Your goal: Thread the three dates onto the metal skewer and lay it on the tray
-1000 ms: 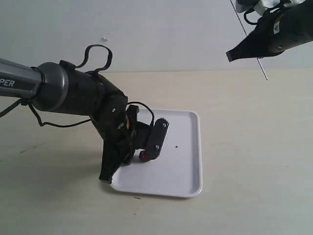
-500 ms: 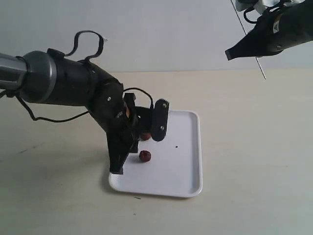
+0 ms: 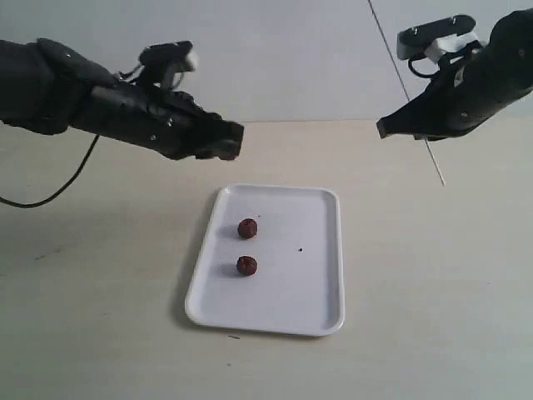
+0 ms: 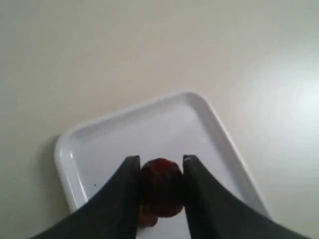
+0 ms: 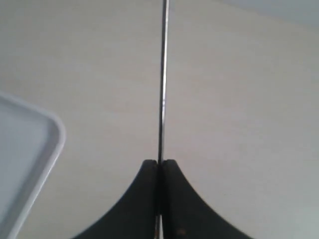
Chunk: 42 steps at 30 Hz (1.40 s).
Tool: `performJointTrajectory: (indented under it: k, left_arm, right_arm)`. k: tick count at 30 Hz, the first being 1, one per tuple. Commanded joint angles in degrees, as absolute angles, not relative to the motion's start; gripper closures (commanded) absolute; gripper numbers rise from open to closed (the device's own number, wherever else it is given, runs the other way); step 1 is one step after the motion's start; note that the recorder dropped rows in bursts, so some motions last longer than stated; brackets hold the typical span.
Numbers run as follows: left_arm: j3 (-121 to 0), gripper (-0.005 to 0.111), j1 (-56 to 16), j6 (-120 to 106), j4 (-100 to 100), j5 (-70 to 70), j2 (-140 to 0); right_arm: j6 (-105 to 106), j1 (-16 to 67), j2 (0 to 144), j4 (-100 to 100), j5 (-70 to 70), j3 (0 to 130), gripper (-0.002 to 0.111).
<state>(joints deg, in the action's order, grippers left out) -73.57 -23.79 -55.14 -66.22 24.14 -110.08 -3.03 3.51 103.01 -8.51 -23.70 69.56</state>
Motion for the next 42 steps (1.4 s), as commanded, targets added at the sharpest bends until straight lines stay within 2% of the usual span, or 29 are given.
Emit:
performJointTrajectory:
  k: [1, 4, 8, 12, 18, 42]
  left_arm:
    - [-74.6, 0.077, -17.4, -56.1, -90.2, 31.5, -109.4]
    - [-74.6, 0.077, -13.2, -57.1, -99.9, 38.3, -109.4]
    - [-75.0, 0.077, -12.0, -56.9, -99.9, 39.6, -109.4]
    - [-76.3, 0.077, -12.0, -59.8, -99.9, 39.2, -109.4]
    - [-77.3, 0.077, -12.0, -66.1, -99.9, 30.8, -109.4]
    - [-78.2, 0.077, -12.0, -62.3, -99.9, 35.3, -109.4]
  right_arm:
    - [19.7, 3.3, 105.7, 14.8, -27.0, 69.4, 0.108]
    - [47.6, 3.3, 106.8, 40.5, -37.7, 69.4, 0.108]
    - [60.9, 3.3, 107.8, 50.6, -49.2, 69.4, 0.108]
    - [61.8, 3.3, 109.8, 50.6, -53.2, 69.4, 0.108]
    - [68.5, 3.3, 109.8, 55.8, -57.9, 69.5, 0.108]
    - [71.9, 3.3, 109.9, 58.3, -60.1, 69.5, 0.108]
